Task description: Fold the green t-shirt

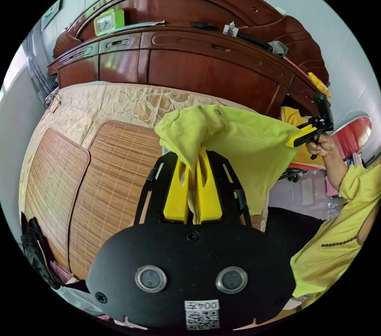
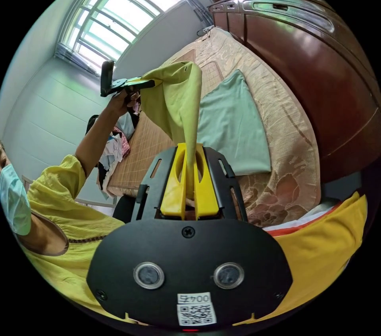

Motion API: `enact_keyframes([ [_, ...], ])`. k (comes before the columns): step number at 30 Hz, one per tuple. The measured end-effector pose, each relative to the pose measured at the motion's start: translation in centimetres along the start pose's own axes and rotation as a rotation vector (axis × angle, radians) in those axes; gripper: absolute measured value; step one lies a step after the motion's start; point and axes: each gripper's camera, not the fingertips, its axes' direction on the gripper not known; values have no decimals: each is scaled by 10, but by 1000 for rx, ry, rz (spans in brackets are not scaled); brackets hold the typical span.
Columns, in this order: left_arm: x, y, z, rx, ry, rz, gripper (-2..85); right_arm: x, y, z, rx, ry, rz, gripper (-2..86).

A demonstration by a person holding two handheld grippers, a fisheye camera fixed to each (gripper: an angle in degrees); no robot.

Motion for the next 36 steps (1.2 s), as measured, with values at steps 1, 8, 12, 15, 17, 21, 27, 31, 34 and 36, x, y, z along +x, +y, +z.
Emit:
enact_keyframes([
  [1,4,-8,12,-5,-16,10,41,9,-4,1,-1,11,12,4],
  [8,30,-24,80,23,-117,40,47,47,-19,11,1,95,35,5],
  [12,36,-20,112,55,-164,9,47,72,-26,26,17,124,42,7],
  [15,37,-21,139,11,-236,-62,38,88,-32,43,-28,191,80,10],
  [17,29,-22,147,-29,-325,-154,29,96,-34,52,-54,213,107,13],
  [21,9,-8,125,5,-379,-352,21,109,-37,56,-36,159,148,25],
  [27,95,63,97,283,-21,-226,15,90,-41,33,72,236,104,73],
  [31,177,132,128,301,-130,-199,6,64,-45,-3,296,273,34,84],
  [34,192,154,164,212,-121,-240,4,52,-75,4,320,194,-51,75],
  [36,188,151,171,184,-96,-249,3,39,-100,19,322,246,-150,70],
])
